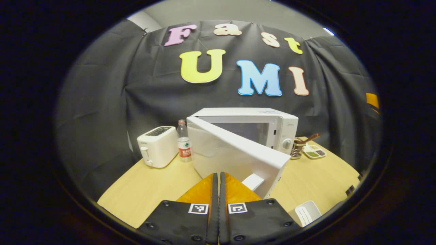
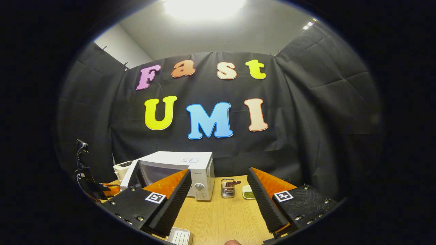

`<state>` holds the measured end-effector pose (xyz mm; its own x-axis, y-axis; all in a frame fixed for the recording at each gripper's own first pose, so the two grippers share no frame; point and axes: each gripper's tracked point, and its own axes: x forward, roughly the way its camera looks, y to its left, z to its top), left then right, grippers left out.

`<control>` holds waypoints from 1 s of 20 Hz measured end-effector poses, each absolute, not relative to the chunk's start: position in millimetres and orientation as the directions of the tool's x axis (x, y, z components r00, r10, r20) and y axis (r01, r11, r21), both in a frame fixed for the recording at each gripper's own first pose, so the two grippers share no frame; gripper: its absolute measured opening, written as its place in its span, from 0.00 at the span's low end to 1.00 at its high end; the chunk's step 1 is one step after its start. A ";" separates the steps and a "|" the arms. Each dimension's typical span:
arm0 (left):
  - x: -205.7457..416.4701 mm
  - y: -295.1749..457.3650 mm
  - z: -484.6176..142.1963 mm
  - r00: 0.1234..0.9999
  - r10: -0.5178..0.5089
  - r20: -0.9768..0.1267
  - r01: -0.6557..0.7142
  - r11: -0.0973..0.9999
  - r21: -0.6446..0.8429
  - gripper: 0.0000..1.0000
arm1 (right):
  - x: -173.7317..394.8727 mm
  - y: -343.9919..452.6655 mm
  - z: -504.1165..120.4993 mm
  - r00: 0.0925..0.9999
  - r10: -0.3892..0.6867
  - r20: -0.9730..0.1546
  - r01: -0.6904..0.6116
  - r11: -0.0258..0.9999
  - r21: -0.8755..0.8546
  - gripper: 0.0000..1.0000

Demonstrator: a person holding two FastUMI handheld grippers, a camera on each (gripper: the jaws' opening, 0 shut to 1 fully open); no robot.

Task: Open the microwave oven with the left hand, put the food in, and close the microwave oven.

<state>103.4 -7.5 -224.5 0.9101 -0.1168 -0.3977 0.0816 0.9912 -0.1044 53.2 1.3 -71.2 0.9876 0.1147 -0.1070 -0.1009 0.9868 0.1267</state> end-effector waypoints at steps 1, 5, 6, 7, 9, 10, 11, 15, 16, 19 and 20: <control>108.8 -14.4 -224.2 0.908 -0.138 -0.395 0.104 0.989 -0.107 0.07 | 54.8 1.7 -72.0 0.988 0.109 -0.109 -0.095 0.987 0.127 1.00; 126.1 -41.6 -224.2 0.892 -0.234 -0.388 0.201 0.972 -0.126 0.07 | 63.7 2.5 -72.4 0.990 0.081 -0.117 -0.067 0.991 0.117 1.00; 132.5 -46.6 -225.9 0.886 -0.256 -0.388 0.222 0.966 -0.130 0.07 | 65.9 2.3 -71.6 0.991 0.072 -0.117 -0.058 0.992 0.116 1.00; 138.0 -51.4 -226.8 0.879 -0.275 -0.389 0.241 0.961 -0.136 0.07 | 68.5 2.3 -72.8 0.991 0.062 -0.119 -0.048 0.992 0.112 1.00; 148.5 -59.3 -229.7 0.868 -0.309 -0.389 0.272 0.951 -0.147 0.07 | 70.7 2.1 -72.7 0.991 0.043 -0.125 -0.030 0.994 0.104 1.00; 154.3 -61.8 -230.4 0.865 -0.322 -0.386 0.286 0.946 -0.150 0.07 | 72.3 1.4 -72.9 0.991 0.033 -0.127 -0.021 0.995 0.098 1.00; 161.3 -66.3 -229.8 0.861 -0.334 -0.383 0.299 0.942 -0.151 0.07 | 73.9 1.1 -74.6 0.991 0.023 -0.132 -0.011 0.996 0.093 1.00; 181.9 -76.3 -229.1 0.849 -0.376 -0.371 0.338 0.927 -0.165 0.07 | 80.0 1.0 -76.1 0.989 -0.009 -0.144 0.020 0.997 0.071 1.00; 186.8 -78.2 -230.1 0.847 -0.384 -0.369 0.346 0.923 -0.167 0.07 | 80.9 0.7 -75.7 0.989 -0.016 -0.146 0.026 0.997 0.067 1.00; 202.2 -86.1 -233.0 0.839 -0.405 -0.363 0.364 0.914 -0.179 0.07 | 84.5 0.0 -73.8 0.989 -0.045 -0.144 0.053 0.997 0.051 1.00; 206.8 -88.4 -233.7 0.837 -0.412 -0.361 0.369 0.911 -0.183 0.07 | 85.0 0.0 -74.2 0.988 -0.053 -0.147 0.061 0.997 0.048 1.00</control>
